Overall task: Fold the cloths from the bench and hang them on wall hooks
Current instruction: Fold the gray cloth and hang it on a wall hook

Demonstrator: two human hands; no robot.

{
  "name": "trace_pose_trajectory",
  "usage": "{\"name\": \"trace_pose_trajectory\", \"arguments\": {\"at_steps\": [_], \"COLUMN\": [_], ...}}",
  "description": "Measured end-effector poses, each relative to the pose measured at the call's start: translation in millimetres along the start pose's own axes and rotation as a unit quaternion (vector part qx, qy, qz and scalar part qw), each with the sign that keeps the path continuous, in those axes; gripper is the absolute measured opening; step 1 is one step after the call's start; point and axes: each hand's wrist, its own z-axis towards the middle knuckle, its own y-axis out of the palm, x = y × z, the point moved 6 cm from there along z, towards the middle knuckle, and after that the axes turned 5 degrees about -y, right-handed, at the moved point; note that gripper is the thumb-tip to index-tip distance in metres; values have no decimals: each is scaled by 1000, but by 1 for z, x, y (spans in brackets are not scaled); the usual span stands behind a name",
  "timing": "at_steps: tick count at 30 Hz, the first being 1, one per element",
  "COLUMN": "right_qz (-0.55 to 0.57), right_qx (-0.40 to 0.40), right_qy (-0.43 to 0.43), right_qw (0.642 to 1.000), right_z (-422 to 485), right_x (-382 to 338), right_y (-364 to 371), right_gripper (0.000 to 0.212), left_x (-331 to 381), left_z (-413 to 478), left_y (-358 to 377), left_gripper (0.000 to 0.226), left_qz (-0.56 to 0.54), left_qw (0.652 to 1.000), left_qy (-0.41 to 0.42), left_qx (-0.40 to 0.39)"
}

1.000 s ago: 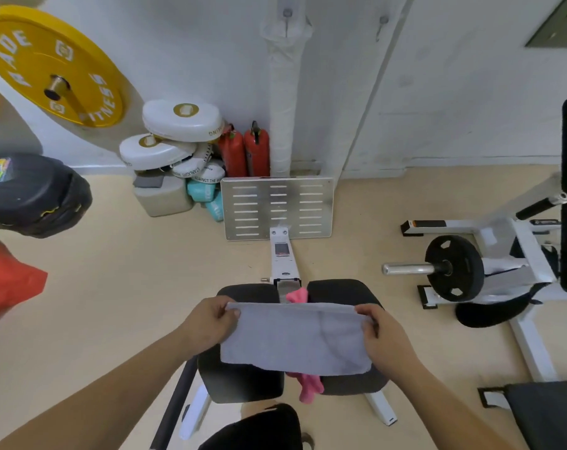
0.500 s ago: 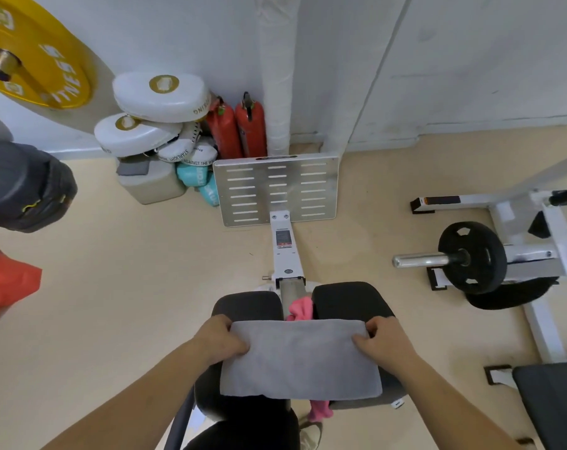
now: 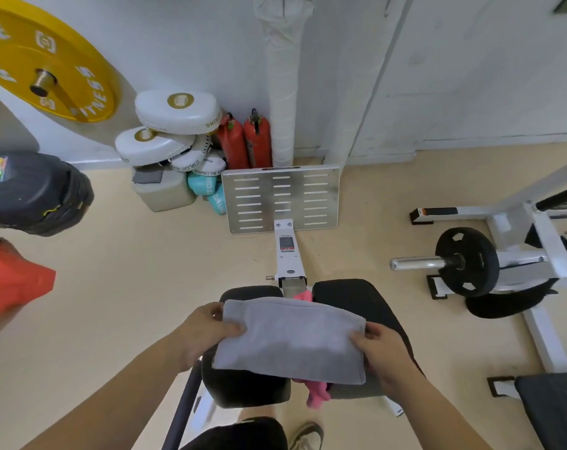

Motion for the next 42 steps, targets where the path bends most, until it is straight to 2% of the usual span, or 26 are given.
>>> {"name": "trace_pose_trajectory", "arguments": {"at_steps": [2, 4, 8, 10, 13, 17, 19, 21, 24, 26, 28, 30, 31, 34, 36, 38, 42], "right_qz": [44, 71, 120, 98, 69, 10, 42, 64, 30, 26, 35, -18, -84, -303, -392, -436, -451], "right_qx": [-42, -73, -114, -118, -122, -91, -104, -129, -134, -147, -145, -113, -95, -61, -88, -95, -34], "right_qy": [30, 38, 16, 36, 39, 39, 34, -8, -29, -32, -53, -117, -155, -265, -263, -236, -247], "right_qw": [998, 994, 986, 987, 989, 995, 993, 990, 990, 988, 987, 987, 980, 914, 877, 863, 857], "right_z": [-14, -27, -37, -39, -42, -50, -53, -52, -50, -46, -42, -37, -35, -40, -41, -40, -42], "right_x": [3, -3, -12, -8, -10, -17, -17, -14, -8, -4, -4, -6, -7, -13, -9, -2, -9], "right_y": [17, 38, 88, 115, 143, 144, 142, 140, 133, 134, 135, 133, 135, 147, 159, 164, 165], "right_gripper": [21, 17, 26, 34, 34, 13, 20, 24, 26, 28, 35, 53, 59, 62, 66, 72, 72], "left_x": [-11, -19, -26, -26, -20, -10, -5, -11, -24, -25, -24, -28, -33, -45, -44, -39, -22], "left_z": [-15, -32, -65, -77, -85, -68, -54, -35, -14, -13, -16, -16, -15, -4, 3, 8, 3], "left_y": [-15, -32, -65, -72, -53, 1, 34, 63, 91, 83, 55, 22, 10, 4, 9, 13, 18], "left_gripper": [47, 40, 30, 24, 17, 15, 12, 10, 32, 37, 34, 35, 39, 35, 25, 21, 28], "left_qz": [-19, -32, -77, -77, -26, 82, 142, 152, 210, 187, 161, 197, 204, 176, 161, 160, 195], "left_qw": [999, 999, 992, 984, 980, 967, 959, 967, 967, 972, 971, 948, 945, 966, 973, 975, 966], "left_qy": [-32, -39, 20, 62, 108, 152, 170, 164, 140, 138, 144, 130, 104, 18, 11, 23, 74], "left_qx": [-5, 5, 102, 148, 162, 185, 174, 119, 21, 26, 105, 214, 234, 186, 164, 149, 151]}}
